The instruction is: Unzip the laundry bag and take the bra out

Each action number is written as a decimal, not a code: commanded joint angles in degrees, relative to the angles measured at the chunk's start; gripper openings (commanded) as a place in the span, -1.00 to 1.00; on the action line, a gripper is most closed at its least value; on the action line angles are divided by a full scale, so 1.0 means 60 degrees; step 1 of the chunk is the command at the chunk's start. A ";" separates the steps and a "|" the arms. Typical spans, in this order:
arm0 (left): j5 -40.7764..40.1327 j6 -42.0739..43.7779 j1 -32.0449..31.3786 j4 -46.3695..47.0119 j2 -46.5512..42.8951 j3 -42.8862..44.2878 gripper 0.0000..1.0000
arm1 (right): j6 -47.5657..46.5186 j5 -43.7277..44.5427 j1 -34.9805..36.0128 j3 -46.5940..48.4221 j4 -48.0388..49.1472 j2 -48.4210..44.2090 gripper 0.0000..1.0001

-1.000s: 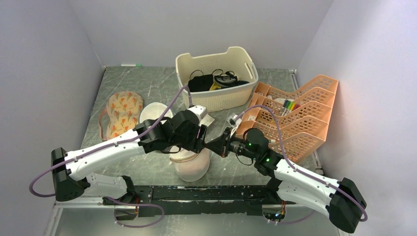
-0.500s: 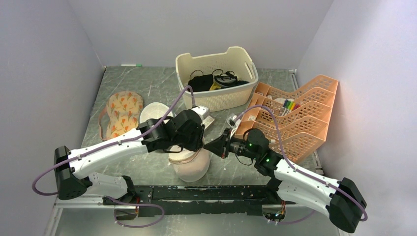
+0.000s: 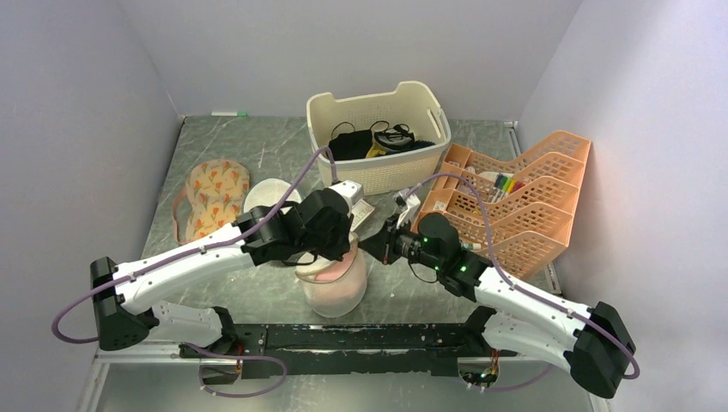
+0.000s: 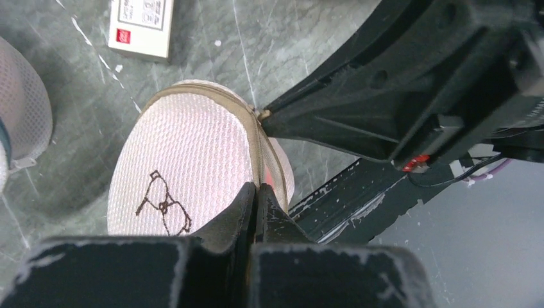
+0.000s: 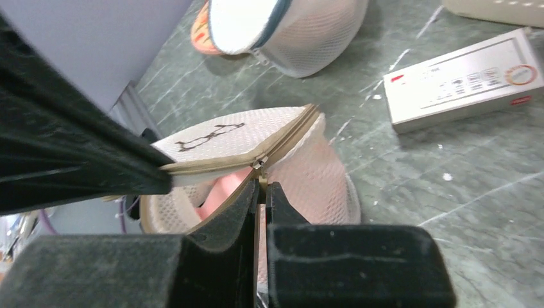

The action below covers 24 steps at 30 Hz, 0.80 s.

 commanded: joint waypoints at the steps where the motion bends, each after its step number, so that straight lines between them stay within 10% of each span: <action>1: -0.0452 0.0196 0.0005 -0.0338 -0.0543 0.0527 -0.86 | -0.0231 0.1427 -0.0194 0.0630 -0.1318 0.0360 -1.00; 12: -0.0776 0.0090 -0.0003 -0.0832 -0.0375 0.0668 -0.83 | -0.1225 -0.0426 -0.0905 0.0278 0.0307 0.0083 -1.00; 24: -0.0507 0.0160 0.0005 -0.0470 0.0587 0.0888 0.17 | -0.1442 -0.2404 -0.0893 -0.0166 0.1153 -0.0513 -1.00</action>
